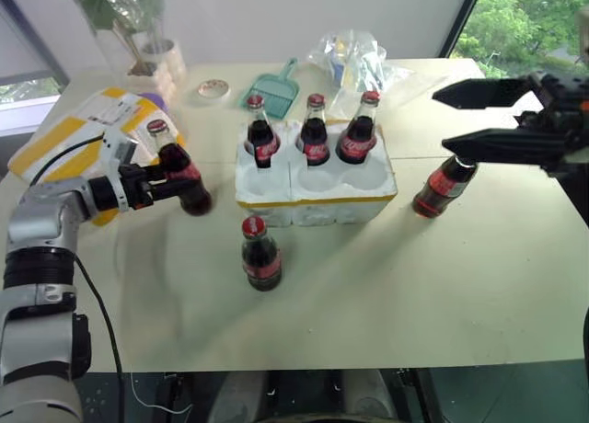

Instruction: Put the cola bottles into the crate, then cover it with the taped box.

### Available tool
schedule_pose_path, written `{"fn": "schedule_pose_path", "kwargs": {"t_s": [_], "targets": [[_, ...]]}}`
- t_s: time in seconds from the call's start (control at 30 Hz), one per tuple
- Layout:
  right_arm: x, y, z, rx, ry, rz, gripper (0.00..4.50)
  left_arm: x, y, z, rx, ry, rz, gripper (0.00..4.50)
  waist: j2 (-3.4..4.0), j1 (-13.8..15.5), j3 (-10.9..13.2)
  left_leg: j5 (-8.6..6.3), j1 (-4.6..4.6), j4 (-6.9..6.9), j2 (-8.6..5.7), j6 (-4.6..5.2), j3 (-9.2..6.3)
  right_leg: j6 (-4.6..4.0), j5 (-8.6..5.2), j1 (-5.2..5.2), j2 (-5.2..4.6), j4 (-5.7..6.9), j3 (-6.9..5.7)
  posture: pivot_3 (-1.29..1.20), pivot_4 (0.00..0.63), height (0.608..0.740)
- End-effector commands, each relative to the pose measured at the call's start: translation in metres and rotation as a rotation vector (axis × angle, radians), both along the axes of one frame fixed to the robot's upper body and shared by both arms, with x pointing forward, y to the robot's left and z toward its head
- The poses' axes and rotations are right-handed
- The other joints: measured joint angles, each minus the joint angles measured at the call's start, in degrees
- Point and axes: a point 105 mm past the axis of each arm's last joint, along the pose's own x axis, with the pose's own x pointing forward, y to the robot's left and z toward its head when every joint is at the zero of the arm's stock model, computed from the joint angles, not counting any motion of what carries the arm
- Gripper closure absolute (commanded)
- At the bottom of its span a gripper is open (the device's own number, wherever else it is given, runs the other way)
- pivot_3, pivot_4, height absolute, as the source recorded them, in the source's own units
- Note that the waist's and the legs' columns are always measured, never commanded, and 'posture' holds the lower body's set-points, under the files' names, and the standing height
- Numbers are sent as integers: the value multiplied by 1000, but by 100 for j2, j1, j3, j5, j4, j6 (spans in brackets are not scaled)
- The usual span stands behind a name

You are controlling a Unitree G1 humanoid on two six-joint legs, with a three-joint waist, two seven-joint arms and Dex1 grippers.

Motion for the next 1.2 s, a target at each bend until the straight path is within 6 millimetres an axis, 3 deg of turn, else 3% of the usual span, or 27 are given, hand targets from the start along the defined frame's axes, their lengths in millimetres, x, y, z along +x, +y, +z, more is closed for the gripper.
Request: {"fn": "schedule_pose_path", "kwargs": {"t_s": [0.03,0.2,0.33,0.4,0.57,0.97,1.2], "targets": [[-7,-1,7,-12,-76,-9,0,-21,-17,60,-2,-123,-164,1693,-1,-3,1,2,-17,9,0,-3,-2,0,0,-12,1,3,-1,0,150,738],[-7,-2,1,-7,-73,-31,0,-37,-34,94,13,-142,-317,1693,-2,4,2,11,-69,58,-4,-18,-2,11,12,-44,2,16,-2,0,150,738],[-7,-3,-4,-4,-75,-56,0,-38,-58,131,-49,-206,-427,1693,-6,31,3,-1,-68,68,-7,6,-7,18,19,-35,7,16,-5,0,150,738],[-7,-3,-5,2,-78,-65,0,-32,-68,137,-52,-232,-449,1693,-6,37,3,0,-68,71,-8,6,-8,20,20,-33,10,16,-10,0,150,738],[-9,-1,-9,4,-80,-76,0,-16,-85,133,-67,-236,-476,1693,-5,-17,3,14,-66,69,-9,-15,-5,21,20,-33,9,17,-9,0,150,738],[-9,2,-14,32,-74,-108,0,7,-100,84,35,-200,-484,1693,-7,32,4,12,-68,71,-10,-10,-2,21,21,-34,4,17,-7,0,150,738],[-6,6,-13,45,-72,-103,0,9,-115,74,-22,-173,-499,1693,-11,24,6,12,-69,73,-10,-10,-3,21,21,-34,5,17,-7,0,150,738]]}}
